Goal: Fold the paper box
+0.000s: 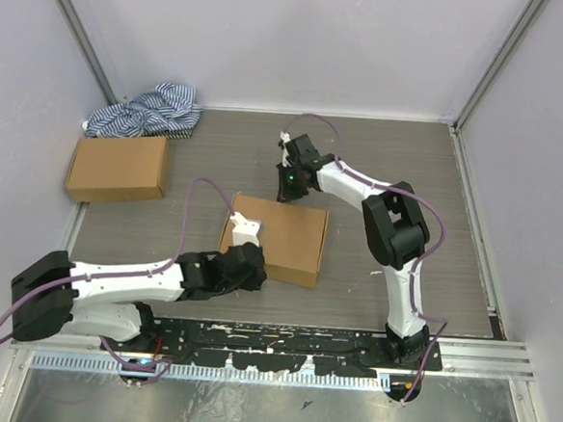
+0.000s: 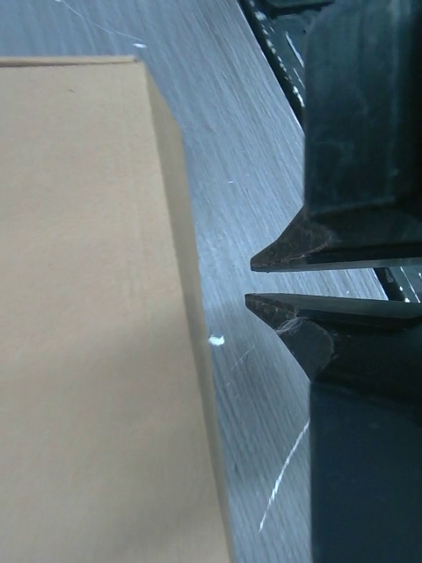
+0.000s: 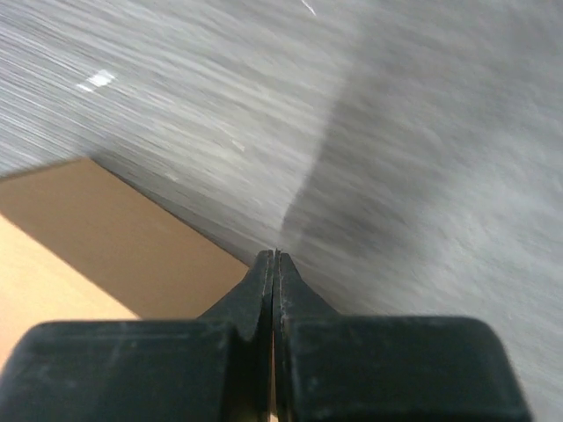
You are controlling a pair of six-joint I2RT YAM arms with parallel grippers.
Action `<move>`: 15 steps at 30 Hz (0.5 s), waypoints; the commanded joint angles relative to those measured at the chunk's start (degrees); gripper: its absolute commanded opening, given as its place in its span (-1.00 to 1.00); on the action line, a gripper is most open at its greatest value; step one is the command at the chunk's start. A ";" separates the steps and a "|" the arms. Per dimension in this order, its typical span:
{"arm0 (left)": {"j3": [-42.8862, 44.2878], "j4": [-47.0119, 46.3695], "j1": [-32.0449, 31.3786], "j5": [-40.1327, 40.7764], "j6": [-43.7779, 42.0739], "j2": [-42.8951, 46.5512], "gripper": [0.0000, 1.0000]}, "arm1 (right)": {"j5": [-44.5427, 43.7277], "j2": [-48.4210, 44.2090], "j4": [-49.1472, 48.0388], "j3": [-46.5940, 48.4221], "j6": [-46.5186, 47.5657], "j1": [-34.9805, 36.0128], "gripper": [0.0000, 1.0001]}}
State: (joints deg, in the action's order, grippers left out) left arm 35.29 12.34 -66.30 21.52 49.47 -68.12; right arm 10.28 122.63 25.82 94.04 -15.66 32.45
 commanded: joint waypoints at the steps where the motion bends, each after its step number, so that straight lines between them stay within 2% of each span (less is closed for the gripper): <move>1: 5.05 -2.99 -4.11 -2.70 -2.17 -7.57 -0.56 | -2.21 -9.68 -4.81 -10.79 -7.49 -6.34 -0.98; 6: 10.81 -5.43 -8.88 -1.90 -2.71 -18.47 -0.57 | -1.78 -14.02 -6.01 -19.63 -8.25 -10.92 -0.98; 15: 16.68 -11.13 -9.65 -1.14 -2.89 -29.31 -0.61 | -1.25 -15.60 -5.47 -24.24 -7.86 -11.00 -0.98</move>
State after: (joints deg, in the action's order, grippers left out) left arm 49.23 5.52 -75.81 19.07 47.13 -94.67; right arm 8.01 109.84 21.91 70.63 -22.98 20.71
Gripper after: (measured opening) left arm 0.197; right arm 0.028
